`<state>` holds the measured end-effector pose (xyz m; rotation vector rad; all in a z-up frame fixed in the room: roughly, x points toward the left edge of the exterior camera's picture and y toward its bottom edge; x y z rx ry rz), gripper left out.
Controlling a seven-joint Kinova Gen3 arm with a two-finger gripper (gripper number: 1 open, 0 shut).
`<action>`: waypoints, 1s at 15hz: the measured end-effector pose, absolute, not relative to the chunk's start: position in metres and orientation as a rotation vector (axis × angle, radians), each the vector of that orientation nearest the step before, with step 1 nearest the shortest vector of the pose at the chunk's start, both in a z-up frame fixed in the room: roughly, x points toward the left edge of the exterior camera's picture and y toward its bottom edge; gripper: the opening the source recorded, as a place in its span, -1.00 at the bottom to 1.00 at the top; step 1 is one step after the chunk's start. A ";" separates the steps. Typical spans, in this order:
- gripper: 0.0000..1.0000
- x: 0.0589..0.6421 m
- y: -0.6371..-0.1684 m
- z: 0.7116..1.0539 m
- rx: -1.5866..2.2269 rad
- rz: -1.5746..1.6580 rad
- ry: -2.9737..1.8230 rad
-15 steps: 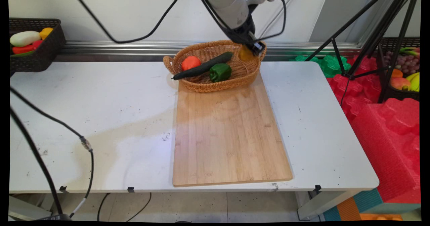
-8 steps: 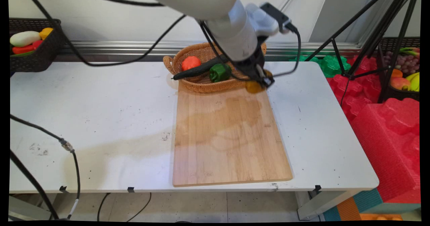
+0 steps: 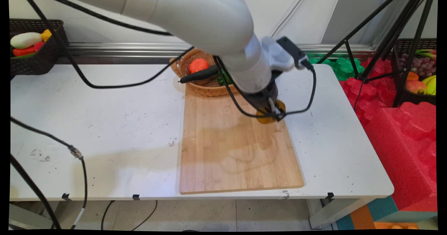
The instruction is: Place the picked object on the cutting board
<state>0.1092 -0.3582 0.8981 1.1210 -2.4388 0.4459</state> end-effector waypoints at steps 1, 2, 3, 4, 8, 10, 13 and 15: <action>-1.00 0.107 -0.357 0.892 1.116 0.437 -2.449; -1.00 0.105 -0.356 0.887 1.111 0.429 -2.459; -1.00 0.103 -0.355 0.881 1.107 0.421 -2.469; -1.00 0.101 -0.354 0.875 1.102 0.412 -2.479; -1.00 0.093 -0.353 0.850 1.083 0.379 -2.518; -1.00 0.090 -0.353 0.836 1.072 0.362 -2.539; -1.00 0.086 -0.352 0.821 1.055 0.346 -2.562; -1.00 0.085 -0.351 0.816 1.045 0.340 -2.571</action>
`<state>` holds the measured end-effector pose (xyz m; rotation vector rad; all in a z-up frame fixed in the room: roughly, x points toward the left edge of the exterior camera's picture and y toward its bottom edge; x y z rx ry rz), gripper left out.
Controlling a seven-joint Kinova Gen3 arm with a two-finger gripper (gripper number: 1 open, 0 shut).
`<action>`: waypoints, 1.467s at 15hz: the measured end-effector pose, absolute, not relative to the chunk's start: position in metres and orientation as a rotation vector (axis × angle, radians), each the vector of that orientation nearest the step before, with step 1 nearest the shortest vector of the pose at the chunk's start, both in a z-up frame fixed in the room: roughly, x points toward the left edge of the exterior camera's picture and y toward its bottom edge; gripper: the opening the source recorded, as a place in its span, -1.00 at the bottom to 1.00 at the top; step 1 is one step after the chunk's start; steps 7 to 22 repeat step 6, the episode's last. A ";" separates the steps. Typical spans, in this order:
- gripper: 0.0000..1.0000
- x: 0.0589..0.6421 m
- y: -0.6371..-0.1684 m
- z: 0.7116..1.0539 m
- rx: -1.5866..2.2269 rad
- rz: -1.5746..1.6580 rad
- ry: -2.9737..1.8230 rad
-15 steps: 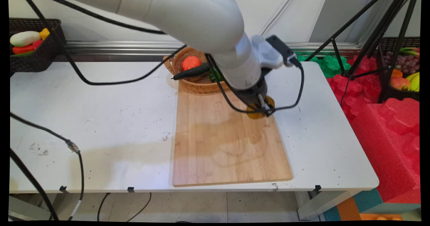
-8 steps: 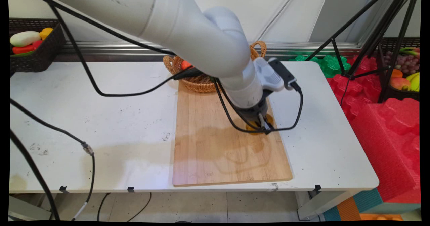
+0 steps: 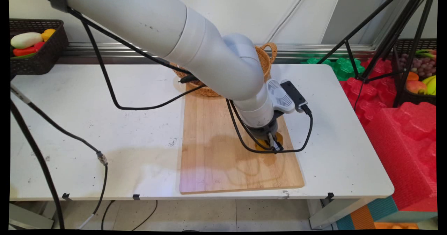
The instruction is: Place the picked object on the cutting board
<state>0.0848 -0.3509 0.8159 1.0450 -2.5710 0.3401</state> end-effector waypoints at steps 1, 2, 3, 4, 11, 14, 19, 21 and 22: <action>-1.00 0.084 -0.350 0.813 1.039 0.336 -2.576; 1.00 0.084 -0.349 0.811 1.031 0.334 -2.580; 1.00 0.082 -0.349 0.810 1.022 0.332 -2.583; 1.00 0.081 -0.347 0.810 1.015 0.330 -2.585; 1.00 0.083 -0.345 0.811 1.009 0.334 -2.584; 1.00 0.083 -0.345 0.811 1.009 0.334 -2.584; 1.00 0.083 -0.345 0.811 1.009 0.334 -2.584; 1.00 0.083 -0.345 0.811 1.009 0.334 -2.584; 1.00 0.083 -0.345 0.811 1.009 0.334 -2.584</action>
